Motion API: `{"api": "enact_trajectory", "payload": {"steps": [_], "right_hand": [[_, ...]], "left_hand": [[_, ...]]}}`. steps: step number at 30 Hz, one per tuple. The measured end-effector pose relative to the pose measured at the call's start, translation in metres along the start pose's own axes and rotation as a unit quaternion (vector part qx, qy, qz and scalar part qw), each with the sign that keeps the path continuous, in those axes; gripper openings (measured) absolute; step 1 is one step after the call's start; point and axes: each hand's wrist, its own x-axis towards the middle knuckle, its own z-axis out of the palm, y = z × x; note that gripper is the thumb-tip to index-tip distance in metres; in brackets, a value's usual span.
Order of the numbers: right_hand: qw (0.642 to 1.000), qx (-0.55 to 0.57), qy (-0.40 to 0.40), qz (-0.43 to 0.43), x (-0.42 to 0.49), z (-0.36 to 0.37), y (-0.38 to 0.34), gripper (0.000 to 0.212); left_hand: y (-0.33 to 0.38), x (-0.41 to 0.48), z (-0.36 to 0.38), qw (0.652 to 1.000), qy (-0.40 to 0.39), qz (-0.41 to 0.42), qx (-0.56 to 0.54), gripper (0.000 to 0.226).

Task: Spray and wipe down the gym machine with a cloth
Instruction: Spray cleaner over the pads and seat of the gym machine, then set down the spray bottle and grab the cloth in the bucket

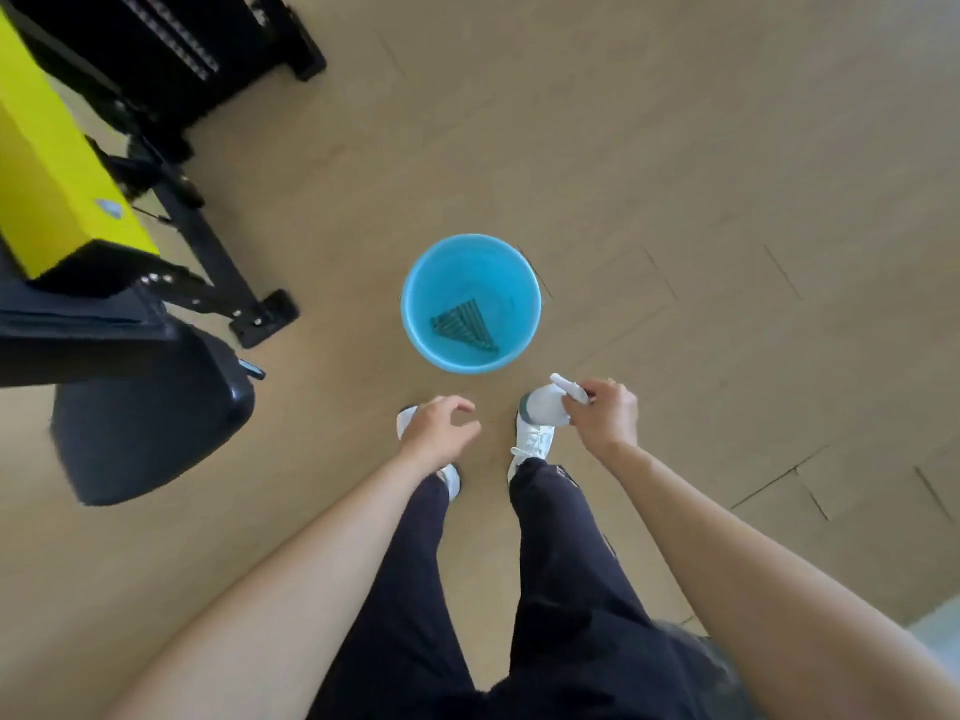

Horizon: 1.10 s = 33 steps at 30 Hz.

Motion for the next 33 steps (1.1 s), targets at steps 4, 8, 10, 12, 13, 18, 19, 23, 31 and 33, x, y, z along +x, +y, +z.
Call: {"api": "enact_trajectory", "payload": {"steps": [4,8,10,12,13,18,19,23,31,33], "right_hand": [[0.999,-0.008,0.011,0.032,0.079,0.036,0.044,0.011],[0.997,0.031,0.018,0.068,0.156,0.094,0.089,0.021],[0.995,0.045,0.026,0.085,0.189,0.128,0.108,0.025],[0.992,0.064,0.038,0.097,0.219,0.158,0.124,0.028],[0.990,0.078,0.044,0.105,0.233,0.170,0.130,0.030],[0.979,0.144,0.074,0.126,0.288,0.215,0.153,0.029],[0.977,0.150,0.082,0.123,0.295,0.221,0.157,0.026],[0.976,0.166,0.102,0.099,0.310,0.235,0.167,0.015],[0.975,0.175,0.116,0.077,0.311,0.242,0.171,0.017],[0.973,0.184,0.113,0.084,0.309,0.242,0.170,0.019]], "left_hand": [[-0.010,0.081,0.021,0.994,-0.042,0.011,0.103,0.031],[-0.028,0.177,0.046,0.992,-0.041,0.021,0.119,0.025],[-0.037,0.227,0.058,0.991,-0.021,0.026,0.130,0.023],[-0.045,0.276,0.072,0.986,-0.018,0.031,0.164,0.024],[-0.049,0.299,0.078,0.982,-0.022,0.034,0.186,0.025],[-0.069,0.407,0.107,0.951,-0.083,0.057,0.292,0.031],[-0.072,0.425,0.112,0.939,-0.100,0.065,0.322,0.032],[-0.090,0.481,0.131,0.872,-0.177,0.065,0.452,0.040],[-0.131,0.542,0.125,0.848,-0.197,0.050,0.490,0.043],[-0.133,0.544,0.119,0.856,-0.183,0.058,0.480,0.039]]}}
